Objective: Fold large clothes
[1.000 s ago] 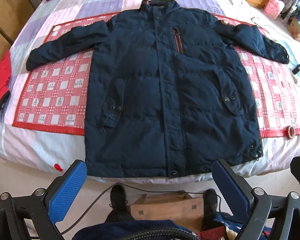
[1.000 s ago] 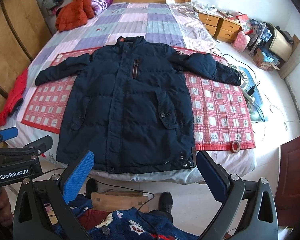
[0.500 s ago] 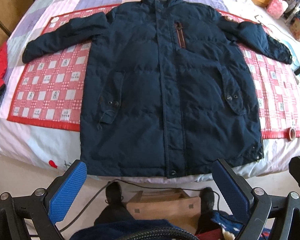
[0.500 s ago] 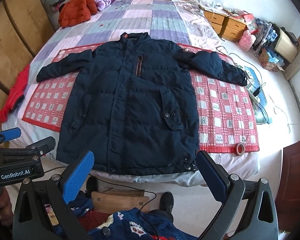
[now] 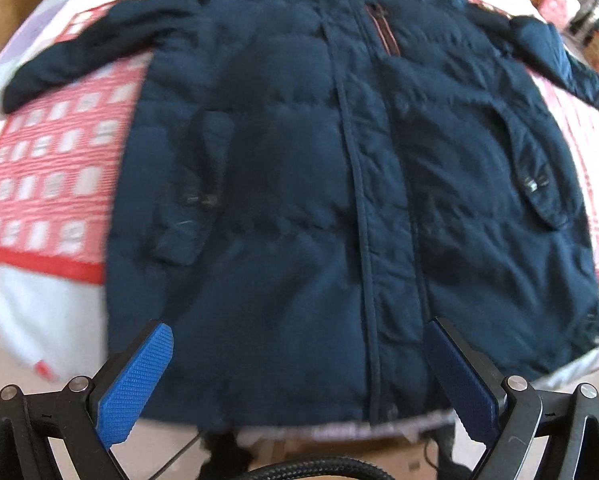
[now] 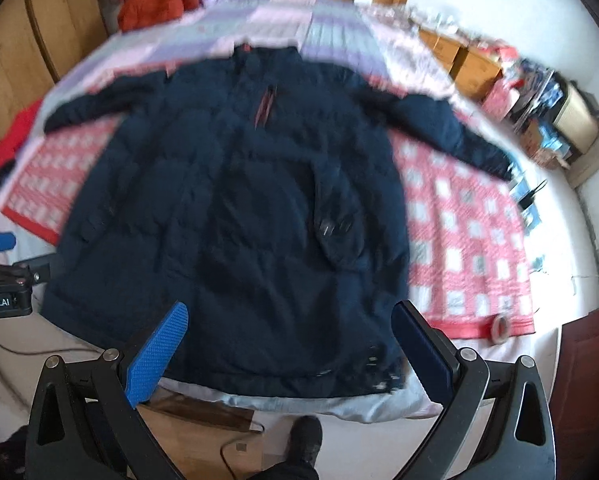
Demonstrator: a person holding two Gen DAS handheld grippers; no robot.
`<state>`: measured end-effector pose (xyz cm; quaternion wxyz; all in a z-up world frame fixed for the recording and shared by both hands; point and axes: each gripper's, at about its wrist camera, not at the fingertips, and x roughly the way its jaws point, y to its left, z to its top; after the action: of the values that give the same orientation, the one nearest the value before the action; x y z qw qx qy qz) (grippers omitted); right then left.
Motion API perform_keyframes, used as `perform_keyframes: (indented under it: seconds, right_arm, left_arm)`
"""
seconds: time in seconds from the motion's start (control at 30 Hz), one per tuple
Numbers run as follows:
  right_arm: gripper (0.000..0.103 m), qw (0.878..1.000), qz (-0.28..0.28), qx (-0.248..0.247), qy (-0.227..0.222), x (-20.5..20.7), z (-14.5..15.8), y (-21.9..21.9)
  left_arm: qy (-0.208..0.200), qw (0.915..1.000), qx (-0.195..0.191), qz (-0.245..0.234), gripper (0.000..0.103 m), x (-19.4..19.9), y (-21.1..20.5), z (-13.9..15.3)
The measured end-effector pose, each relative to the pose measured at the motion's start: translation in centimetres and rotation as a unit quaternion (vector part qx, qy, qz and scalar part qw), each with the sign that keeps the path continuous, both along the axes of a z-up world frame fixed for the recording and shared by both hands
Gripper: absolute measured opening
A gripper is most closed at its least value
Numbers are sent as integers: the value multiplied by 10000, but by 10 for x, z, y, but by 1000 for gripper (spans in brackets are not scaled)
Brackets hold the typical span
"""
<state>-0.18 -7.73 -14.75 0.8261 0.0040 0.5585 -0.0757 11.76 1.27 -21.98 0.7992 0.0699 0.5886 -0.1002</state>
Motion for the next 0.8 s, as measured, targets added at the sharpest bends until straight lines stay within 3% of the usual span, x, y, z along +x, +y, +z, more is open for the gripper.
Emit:
perform_keyframes:
  seconds: [0.1, 0.17, 0.27, 0.33, 0.37, 0.47, 0.57, 0.63, 0.7, 0.73, 0.8]
  right_arm:
    - [103, 9996, 221, -153, -104, 15, -45, 10]
    - [103, 9972, 681, -245, -187, 29, -74, 23]
    - [103, 9906, 1293, -430, -79, 43, -118, 30]
    - [103, 9909, 1225, -547, 79, 44, -140, 11]
    - [103, 9935, 1006, -504, 175, 42, -151, -11]
    - [103, 9998, -68, -173, 7, 17, -159, -104]
    - [103, 9980, -614, -15, 155, -1, -163, -160]
    - [103, 9982, -523, -235, 200, 2, -161, -166]
    - [103, 9972, -442, -534, 273, 10, -160, -159]
    - [103, 9960, -348, -806, 159, 19, -154, -146]
    - [103, 9973, -27, -694, -227, 34, -139, -113]
  left_arm:
    - [-149, 9998, -19, -138, 103, 9, -9, -44]
    - [-173, 9996, -58, -236, 103, 16, -9, -71]
    - [-32, 9997, 228, -67, 103, 25, 11, -119]
    - [108, 9995, -202, 234, 103, 28, 49, -139]
    - [-32, 9987, -315, 388, 103, 27, 68, -138]
    - [-277, 9973, 24, 675, 103, 25, 118, -135]
    - [-373, 9988, -29, 310, 103, 19, 137, -131]
    - [-518, 9979, 380, -59, 103, 17, 127, -128]
    - [-558, 9967, 548, 202, 103, 23, 124, -123]
    - [-585, 9964, 500, 351, 103, 25, 123, -119]
    - [-761, 9962, 73, 410, 103, 28, 105, -102]
